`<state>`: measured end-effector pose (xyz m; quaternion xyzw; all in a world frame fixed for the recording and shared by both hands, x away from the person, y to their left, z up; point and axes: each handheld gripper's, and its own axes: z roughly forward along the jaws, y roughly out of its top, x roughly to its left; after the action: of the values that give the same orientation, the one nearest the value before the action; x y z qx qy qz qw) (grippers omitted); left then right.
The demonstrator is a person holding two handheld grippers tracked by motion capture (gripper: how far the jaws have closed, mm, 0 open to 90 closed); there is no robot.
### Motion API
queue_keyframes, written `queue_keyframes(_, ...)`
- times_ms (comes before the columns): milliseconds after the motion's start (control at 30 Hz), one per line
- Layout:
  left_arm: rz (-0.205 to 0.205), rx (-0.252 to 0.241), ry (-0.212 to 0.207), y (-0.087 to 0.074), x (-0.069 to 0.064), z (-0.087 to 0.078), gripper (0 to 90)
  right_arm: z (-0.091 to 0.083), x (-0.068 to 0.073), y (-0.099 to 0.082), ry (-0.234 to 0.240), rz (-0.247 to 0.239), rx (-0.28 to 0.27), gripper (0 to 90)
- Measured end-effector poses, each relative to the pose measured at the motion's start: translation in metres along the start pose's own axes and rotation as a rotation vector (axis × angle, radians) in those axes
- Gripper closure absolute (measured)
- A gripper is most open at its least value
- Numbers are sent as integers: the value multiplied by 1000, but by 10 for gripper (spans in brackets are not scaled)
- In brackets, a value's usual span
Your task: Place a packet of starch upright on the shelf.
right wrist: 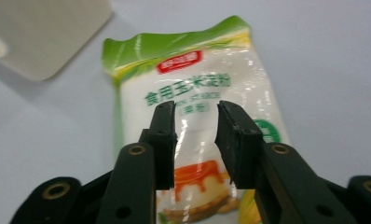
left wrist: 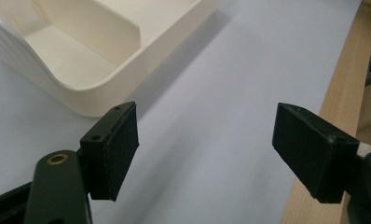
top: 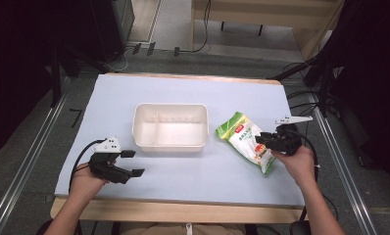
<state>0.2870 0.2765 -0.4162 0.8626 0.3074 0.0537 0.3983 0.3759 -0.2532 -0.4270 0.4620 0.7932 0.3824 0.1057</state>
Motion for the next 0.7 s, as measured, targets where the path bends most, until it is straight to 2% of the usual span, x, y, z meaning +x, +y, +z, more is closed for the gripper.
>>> queue_keyframes(100, 4, -1, -2, 0, 0, 0, 233, 3, -11, 1, -31, 21, 6, 774)
queue_keyframes(200, 1, 0, 1, 0, 0, 0, 232, 4, -28, -1, -84, 50, 19, 863)
queue_keyframes(233, 1, 0, 1, 0, 0, 0, 233, 4, -28, -1, -84, 50, 19, 863)
queue_keyframes(267, 4, -2, -1, 0, 0, 0, 233, 4, -34, -2, -104, 68, 25, 882)
queue_keyframes(300, 5, -1, -1, 0, -1, 0, 233, 3, -49, -4, -134, 101, 18, 900)
queue_keyframes(367, 4, -2, -1, 0, 0, 0, 232, 3, -59, -7, -154, 119, 28, 900)
queue_keyframes(400, 4, -4, -1, 0, 0, 0, 232, 4, -65, -10, -161, 137, 41, 900)
queue_keyframes(433, 4, -4, -1, 0, 0, 0, 232, 4, -65, -10, -161, 137, 41, 900)
queue_keyframes(467, 5, -3, 0, 0, 0, 0, 232, 8, -73, -15, -172, 150, 78, 900)
queue_keyframes(600, 7, -6, -1, 0, 0, -1, 233, 16, -80, -24, -170, 157, 140, 900)
queue_keyframes(700, 10, -1, 2, 0, -1, -1, 232, 16, -79, -25, -152, 152, 133, 900)
